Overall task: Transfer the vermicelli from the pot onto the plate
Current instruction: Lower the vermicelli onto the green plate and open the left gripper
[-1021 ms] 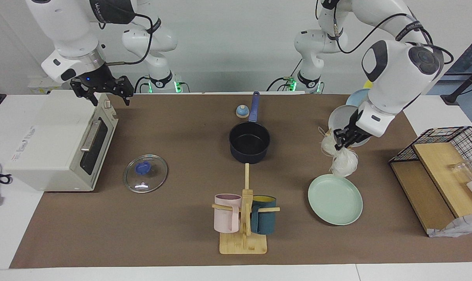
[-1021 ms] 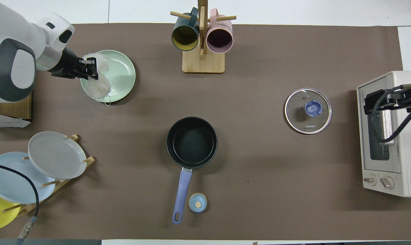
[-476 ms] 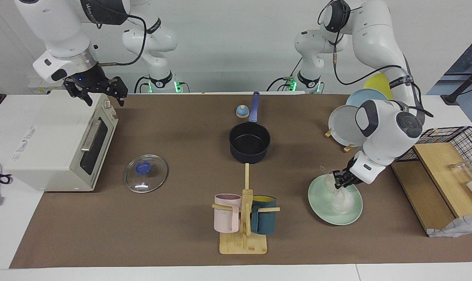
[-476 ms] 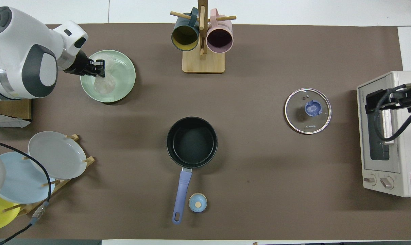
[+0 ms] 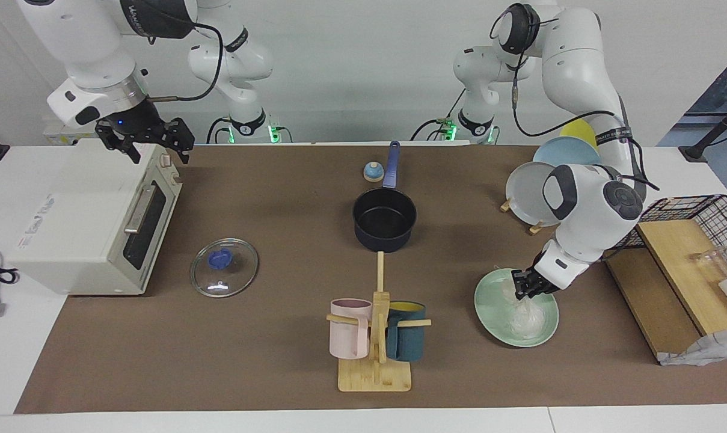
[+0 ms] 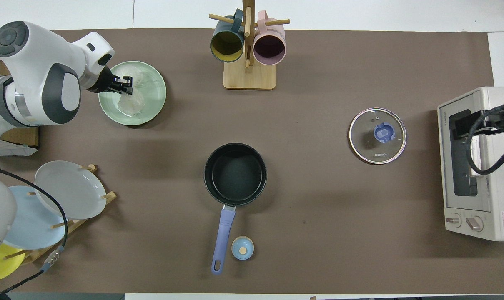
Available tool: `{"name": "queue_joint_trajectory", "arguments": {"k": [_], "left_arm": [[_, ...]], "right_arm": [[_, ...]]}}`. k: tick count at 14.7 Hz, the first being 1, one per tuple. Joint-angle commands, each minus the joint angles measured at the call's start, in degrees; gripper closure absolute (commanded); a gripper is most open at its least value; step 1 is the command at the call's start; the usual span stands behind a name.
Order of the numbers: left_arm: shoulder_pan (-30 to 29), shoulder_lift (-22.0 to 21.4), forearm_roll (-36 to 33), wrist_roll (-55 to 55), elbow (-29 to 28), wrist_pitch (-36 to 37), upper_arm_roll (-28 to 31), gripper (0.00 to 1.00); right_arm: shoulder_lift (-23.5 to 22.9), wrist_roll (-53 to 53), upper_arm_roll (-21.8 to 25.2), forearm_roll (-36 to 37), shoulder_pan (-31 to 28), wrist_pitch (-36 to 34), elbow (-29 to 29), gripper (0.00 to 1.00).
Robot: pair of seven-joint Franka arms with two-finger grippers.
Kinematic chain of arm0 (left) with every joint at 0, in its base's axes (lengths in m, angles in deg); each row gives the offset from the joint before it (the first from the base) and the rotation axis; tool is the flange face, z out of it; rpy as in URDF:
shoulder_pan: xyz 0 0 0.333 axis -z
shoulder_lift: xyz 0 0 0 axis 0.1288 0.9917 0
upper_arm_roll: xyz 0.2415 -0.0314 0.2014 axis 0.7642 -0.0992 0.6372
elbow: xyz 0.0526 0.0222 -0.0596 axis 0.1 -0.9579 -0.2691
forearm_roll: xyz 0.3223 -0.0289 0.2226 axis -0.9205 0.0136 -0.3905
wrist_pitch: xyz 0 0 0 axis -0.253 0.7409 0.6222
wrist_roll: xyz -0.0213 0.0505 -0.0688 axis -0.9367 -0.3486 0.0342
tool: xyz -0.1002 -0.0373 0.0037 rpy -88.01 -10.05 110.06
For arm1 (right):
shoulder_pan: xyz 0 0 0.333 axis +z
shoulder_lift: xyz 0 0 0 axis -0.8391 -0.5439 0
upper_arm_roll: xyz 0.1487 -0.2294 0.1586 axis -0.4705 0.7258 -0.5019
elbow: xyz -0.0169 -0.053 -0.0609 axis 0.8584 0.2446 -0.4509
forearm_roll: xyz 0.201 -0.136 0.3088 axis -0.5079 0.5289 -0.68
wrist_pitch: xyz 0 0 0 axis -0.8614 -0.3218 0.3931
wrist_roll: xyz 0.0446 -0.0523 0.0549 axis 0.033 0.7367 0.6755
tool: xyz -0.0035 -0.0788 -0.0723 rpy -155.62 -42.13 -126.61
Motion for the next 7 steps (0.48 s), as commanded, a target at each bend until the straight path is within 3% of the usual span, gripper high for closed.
{"name": "queue_joint_trajectory", "arguments": {"k": [1, 7], "left_arm": [[-0.8, -3.6, -0.8, 0.0, -0.3, 3.7, -0.2, 0.00], [-0.7, -15.0, -1.5, -4.8, 0.0, 17.2, 1.9, 0.00]], "right_arm": [[1.6, 1.8, -0.4, -1.6, -2.0, 0.2, 1.6, 0.00], [1.4, 1.6, -0.5, -4.5, -1.8, 1.0, 1.4, 0.00]]}}
